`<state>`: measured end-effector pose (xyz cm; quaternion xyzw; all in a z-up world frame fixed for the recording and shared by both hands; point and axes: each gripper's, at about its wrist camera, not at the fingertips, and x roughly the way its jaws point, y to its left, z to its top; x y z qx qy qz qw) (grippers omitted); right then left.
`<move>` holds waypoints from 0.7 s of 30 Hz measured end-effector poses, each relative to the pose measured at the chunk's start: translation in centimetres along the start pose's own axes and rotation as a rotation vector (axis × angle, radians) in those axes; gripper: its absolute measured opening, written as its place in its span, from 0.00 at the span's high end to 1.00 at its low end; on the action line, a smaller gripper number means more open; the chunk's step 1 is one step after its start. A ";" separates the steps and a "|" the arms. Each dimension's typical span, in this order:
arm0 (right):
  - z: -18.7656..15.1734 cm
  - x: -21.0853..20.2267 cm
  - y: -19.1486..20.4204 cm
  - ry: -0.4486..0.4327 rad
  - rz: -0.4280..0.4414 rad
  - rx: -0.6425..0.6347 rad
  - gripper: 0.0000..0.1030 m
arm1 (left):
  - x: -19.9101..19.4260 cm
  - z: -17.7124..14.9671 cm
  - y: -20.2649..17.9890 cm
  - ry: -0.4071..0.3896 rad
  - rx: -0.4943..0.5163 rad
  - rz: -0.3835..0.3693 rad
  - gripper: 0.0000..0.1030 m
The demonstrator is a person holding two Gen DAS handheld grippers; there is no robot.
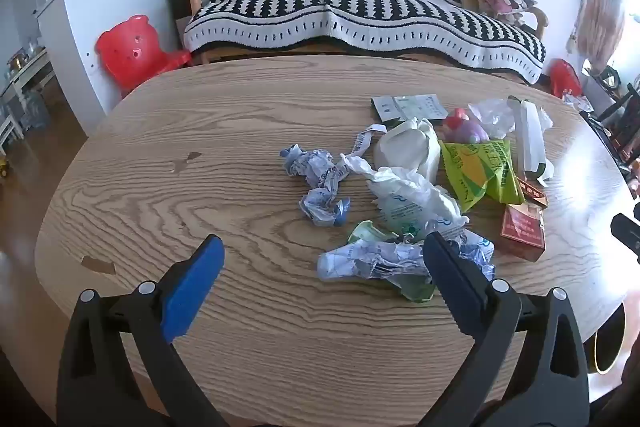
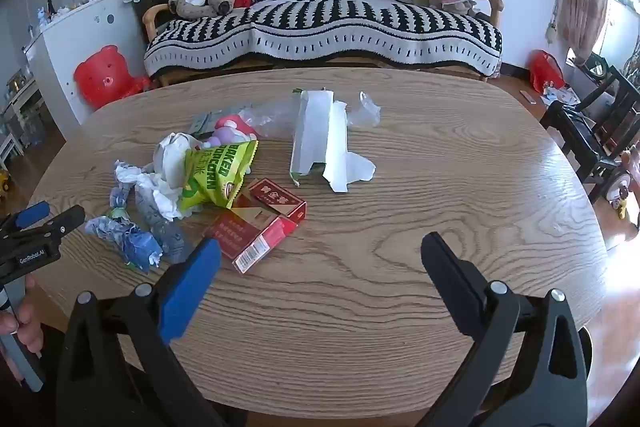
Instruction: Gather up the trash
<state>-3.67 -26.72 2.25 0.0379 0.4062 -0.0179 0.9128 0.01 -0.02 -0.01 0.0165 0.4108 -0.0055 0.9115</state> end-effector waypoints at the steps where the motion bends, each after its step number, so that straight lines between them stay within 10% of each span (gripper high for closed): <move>1: 0.0 0.0 0.0 -0.003 0.002 0.001 0.06 | 0.0 0.0 0.0 -0.001 -0.001 0.001 0.06; 21: -0.1 0.0 -0.3 0.002 0.010 0.005 0.06 | 0.0 -0.1 0.6 0.002 -0.016 -0.004 0.06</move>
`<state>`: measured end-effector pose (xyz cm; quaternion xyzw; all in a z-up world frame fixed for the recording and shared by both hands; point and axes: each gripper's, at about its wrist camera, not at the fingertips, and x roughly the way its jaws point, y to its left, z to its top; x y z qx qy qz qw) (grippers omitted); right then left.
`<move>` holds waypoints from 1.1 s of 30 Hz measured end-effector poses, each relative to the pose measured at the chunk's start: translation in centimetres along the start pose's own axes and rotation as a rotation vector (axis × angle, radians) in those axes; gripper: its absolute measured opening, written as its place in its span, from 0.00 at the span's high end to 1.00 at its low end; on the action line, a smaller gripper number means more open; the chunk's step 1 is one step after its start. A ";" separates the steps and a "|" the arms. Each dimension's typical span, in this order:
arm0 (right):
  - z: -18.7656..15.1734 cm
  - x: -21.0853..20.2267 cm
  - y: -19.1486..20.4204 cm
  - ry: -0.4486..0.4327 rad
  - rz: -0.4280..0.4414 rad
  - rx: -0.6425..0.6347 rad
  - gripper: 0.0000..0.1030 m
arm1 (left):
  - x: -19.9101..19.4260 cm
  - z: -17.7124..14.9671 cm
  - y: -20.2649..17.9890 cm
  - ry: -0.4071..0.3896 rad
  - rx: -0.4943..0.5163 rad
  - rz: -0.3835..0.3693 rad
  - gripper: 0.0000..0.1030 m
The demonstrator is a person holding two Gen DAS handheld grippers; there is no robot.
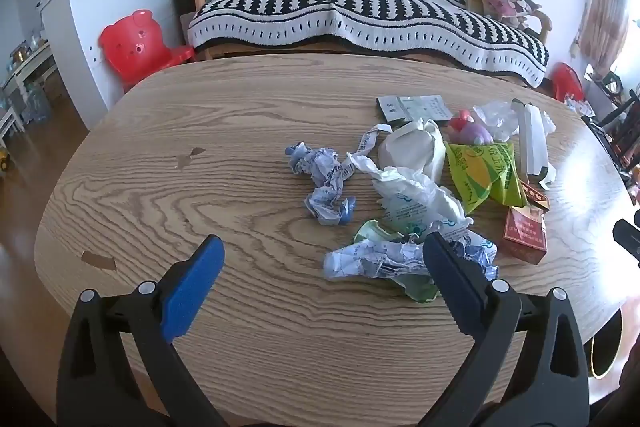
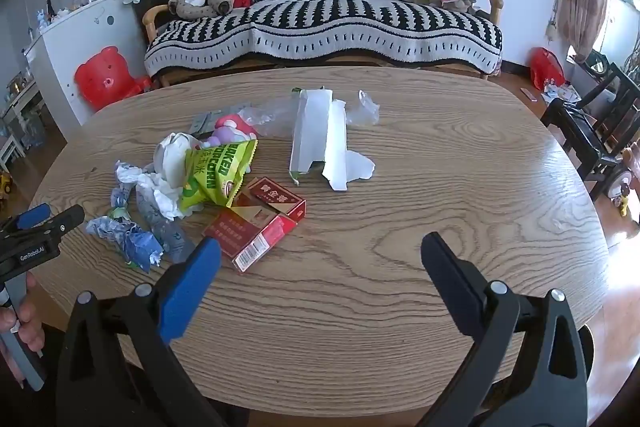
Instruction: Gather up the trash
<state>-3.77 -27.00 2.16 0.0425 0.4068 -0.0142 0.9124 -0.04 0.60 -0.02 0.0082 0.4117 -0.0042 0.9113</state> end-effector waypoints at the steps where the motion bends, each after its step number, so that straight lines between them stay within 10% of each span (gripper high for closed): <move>1: -0.1 0.0 0.0 0.001 0.001 0.000 0.06 | 0.0 0.0 0.0 0.000 -0.001 0.001 0.06; 33: 0.0 -0.3 0.0 0.000 0.000 0.001 0.06 | 0.3 -0.2 0.1 0.009 -0.010 0.001 0.06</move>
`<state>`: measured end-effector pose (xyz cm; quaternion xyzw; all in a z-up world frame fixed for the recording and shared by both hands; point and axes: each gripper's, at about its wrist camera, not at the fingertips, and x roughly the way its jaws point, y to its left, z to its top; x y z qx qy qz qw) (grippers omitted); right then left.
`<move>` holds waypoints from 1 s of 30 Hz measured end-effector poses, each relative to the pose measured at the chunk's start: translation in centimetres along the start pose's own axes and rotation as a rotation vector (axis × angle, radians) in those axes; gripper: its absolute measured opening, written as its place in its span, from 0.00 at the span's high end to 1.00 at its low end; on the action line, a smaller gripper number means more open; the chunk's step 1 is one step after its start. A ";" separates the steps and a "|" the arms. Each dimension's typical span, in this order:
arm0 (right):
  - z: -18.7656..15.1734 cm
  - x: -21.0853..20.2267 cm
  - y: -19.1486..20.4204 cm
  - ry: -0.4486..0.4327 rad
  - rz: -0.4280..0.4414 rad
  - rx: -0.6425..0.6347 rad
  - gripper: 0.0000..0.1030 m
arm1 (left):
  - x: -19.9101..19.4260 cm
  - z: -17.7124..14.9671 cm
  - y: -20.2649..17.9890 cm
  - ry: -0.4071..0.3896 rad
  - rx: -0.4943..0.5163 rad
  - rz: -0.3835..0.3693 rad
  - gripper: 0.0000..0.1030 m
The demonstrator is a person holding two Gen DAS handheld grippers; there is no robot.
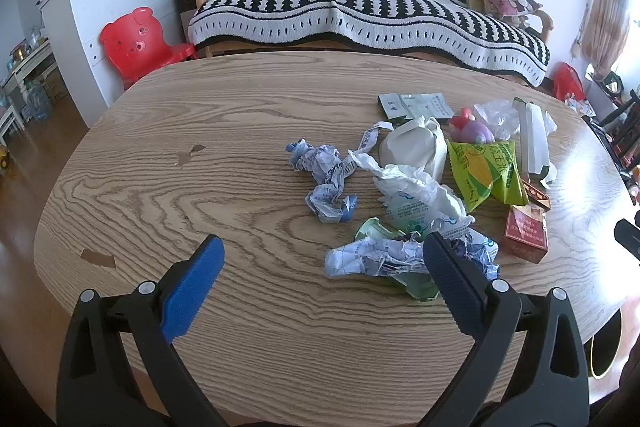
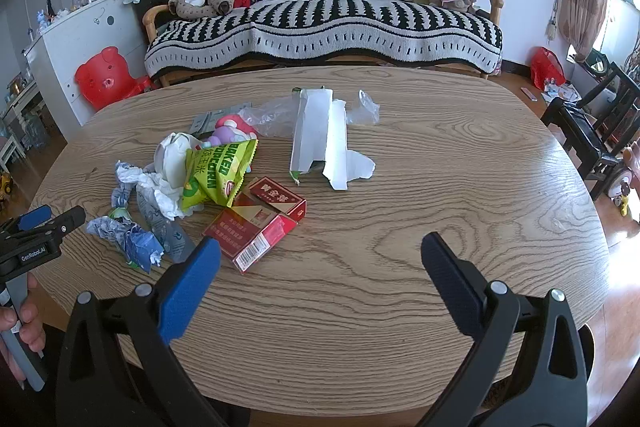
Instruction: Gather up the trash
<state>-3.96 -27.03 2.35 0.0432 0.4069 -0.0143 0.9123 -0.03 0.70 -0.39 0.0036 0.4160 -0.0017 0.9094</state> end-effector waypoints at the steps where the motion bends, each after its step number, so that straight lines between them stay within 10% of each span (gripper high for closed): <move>1: 0.0 0.0 0.0 0.000 -0.001 0.000 0.06 | 0.0 0.0 0.0 0.000 0.000 0.000 0.06; 19: 0.0 0.0 -0.1 0.005 0.004 0.001 0.06 | 0.6 -0.1 0.3 0.013 0.003 0.008 0.06; 30: 3.7 4.5 -1.0 0.057 0.011 0.027 0.06 | 6.7 3.4 1.6 0.157 0.026 -0.004 0.06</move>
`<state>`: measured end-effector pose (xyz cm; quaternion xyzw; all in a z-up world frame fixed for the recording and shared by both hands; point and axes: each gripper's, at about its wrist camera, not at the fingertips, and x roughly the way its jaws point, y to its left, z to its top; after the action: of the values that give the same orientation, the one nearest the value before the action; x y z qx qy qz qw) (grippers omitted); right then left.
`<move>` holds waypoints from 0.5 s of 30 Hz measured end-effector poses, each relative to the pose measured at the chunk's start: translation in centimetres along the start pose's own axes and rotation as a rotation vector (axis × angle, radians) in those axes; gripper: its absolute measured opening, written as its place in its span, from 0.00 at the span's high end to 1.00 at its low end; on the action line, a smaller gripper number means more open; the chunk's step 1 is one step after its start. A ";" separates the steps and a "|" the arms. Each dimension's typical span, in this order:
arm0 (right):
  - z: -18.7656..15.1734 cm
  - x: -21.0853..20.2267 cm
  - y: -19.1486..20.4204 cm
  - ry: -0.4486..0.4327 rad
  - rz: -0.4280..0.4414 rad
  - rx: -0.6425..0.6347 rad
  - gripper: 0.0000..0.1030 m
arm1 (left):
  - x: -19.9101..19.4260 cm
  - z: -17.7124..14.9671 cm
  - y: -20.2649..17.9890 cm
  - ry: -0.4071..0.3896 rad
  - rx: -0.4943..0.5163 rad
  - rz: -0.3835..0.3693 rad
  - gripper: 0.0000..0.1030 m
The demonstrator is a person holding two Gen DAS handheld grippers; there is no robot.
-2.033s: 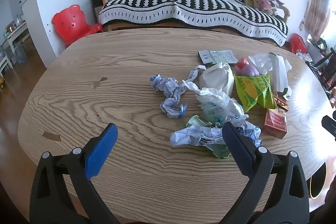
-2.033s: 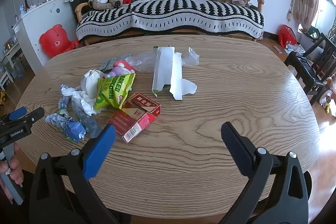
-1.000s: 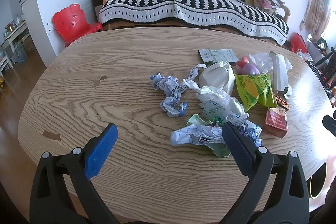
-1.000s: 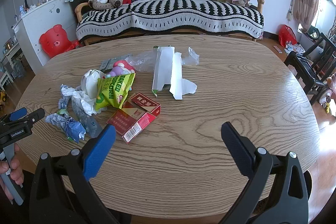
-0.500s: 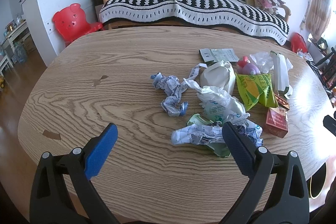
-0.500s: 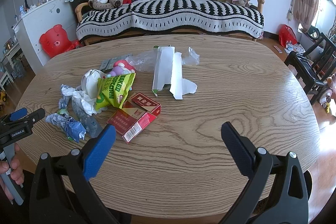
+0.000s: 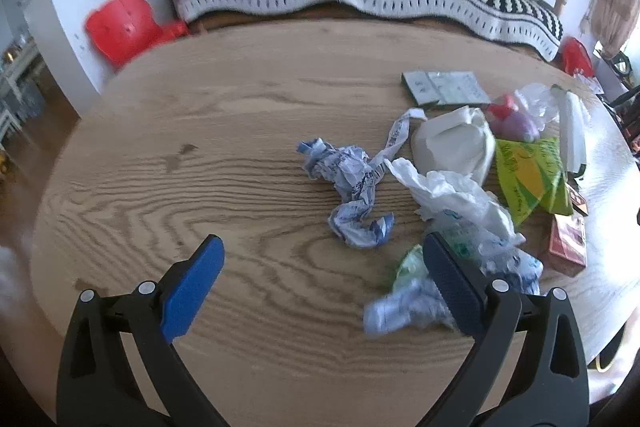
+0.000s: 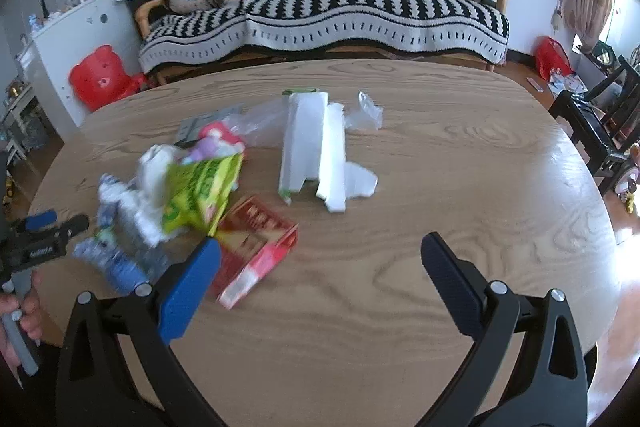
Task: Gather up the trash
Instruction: 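Grasp the white paper carton with the right tool while the left tool grasps crumpled blue-white paper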
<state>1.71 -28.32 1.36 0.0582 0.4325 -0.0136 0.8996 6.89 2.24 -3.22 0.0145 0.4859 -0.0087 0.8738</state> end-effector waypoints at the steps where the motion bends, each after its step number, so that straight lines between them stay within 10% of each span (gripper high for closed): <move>1: 0.7 1.0 -0.3 0.012 0.002 0.017 0.06 | 0.7 0.4 0.1 0.012 -0.002 -0.008 0.06; 8: 3.9 7.4 -1.4 0.093 0.034 0.094 0.06 | 4.2 2.4 -0.2 0.029 0.037 -0.006 0.07; 15: 5.1 13.0 -0.9 0.149 0.019 0.073 0.10 | 6.2 2.0 -0.1 0.061 0.060 -0.027 0.29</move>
<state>13.75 -29.43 -5.63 0.0962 0.4967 -0.0164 0.8624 11.86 2.11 -7.38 0.0342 0.5122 -0.0344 0.8575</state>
